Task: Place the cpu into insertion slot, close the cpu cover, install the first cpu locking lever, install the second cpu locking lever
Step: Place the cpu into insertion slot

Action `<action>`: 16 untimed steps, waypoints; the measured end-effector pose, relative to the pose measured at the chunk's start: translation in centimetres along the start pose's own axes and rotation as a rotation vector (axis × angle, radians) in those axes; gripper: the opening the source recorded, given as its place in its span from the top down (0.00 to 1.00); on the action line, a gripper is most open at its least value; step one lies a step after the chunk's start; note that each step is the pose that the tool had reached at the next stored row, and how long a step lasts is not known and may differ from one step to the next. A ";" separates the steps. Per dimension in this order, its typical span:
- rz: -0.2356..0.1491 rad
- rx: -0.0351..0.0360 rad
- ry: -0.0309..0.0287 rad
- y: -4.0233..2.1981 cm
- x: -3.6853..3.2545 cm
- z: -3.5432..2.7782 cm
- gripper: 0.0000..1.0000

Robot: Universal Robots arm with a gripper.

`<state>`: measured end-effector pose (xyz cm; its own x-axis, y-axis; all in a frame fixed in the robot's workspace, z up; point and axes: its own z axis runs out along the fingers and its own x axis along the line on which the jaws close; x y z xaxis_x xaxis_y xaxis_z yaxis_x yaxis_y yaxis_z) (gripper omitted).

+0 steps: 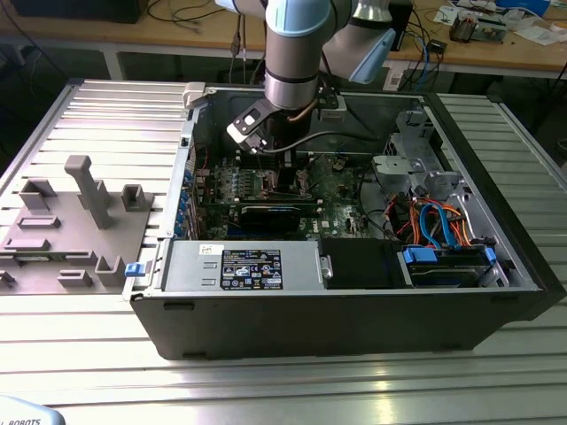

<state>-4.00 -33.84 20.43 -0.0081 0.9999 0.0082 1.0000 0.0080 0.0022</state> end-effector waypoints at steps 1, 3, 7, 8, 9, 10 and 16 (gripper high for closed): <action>0.001 0.0000 0.0000 0.04 0.00 0.06 0.46; 0.002 0.0000 0.0000 0.11 0.00 0.15 0.46; 0.008 0.0000 -0.0002 0.25 -0.01 0.42 0.46; 0.009 0.0001 -0.0003 0.26 -0.01 0.45 0.46; 0.010 0.0002 -0.0003 0.27 -0.01 0.47 0.46; 0.010 0.0001 -0.0002 0.28 -0.01 0.51 0.46; 0.010 0.0000 -0.0002 0.28 -0.01 0.57 0.46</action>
<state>-3.72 -33.85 19.86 0.0022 1.0000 0.0081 1.0000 -0.0023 0.0022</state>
